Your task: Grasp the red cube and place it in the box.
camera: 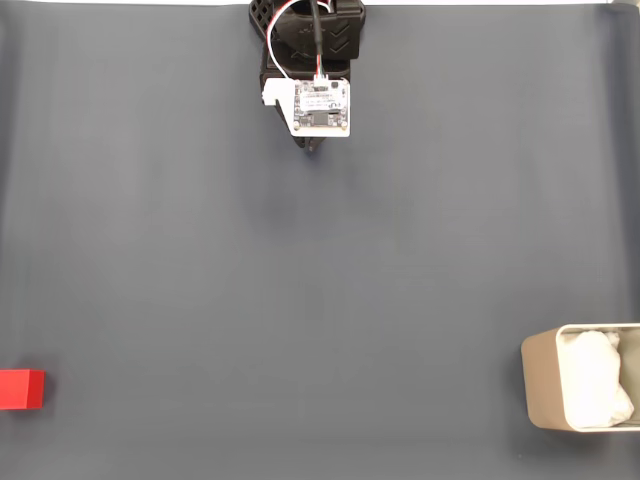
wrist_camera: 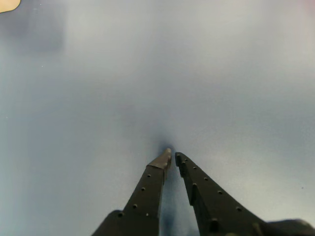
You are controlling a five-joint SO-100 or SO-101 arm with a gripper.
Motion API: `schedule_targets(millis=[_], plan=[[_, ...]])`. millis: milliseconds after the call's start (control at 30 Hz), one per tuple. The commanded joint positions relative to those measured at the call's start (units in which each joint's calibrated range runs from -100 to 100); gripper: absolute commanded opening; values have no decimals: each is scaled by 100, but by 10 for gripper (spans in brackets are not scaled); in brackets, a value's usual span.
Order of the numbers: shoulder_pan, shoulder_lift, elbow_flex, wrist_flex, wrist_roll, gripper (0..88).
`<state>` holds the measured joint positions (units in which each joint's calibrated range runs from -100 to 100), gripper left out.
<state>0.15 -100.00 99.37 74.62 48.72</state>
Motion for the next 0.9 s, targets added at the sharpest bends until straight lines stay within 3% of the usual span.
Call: schedule_targets(millis=[0,867], plan=[[35,0,45,128,10,0],[35,0,45,128,39,0]])
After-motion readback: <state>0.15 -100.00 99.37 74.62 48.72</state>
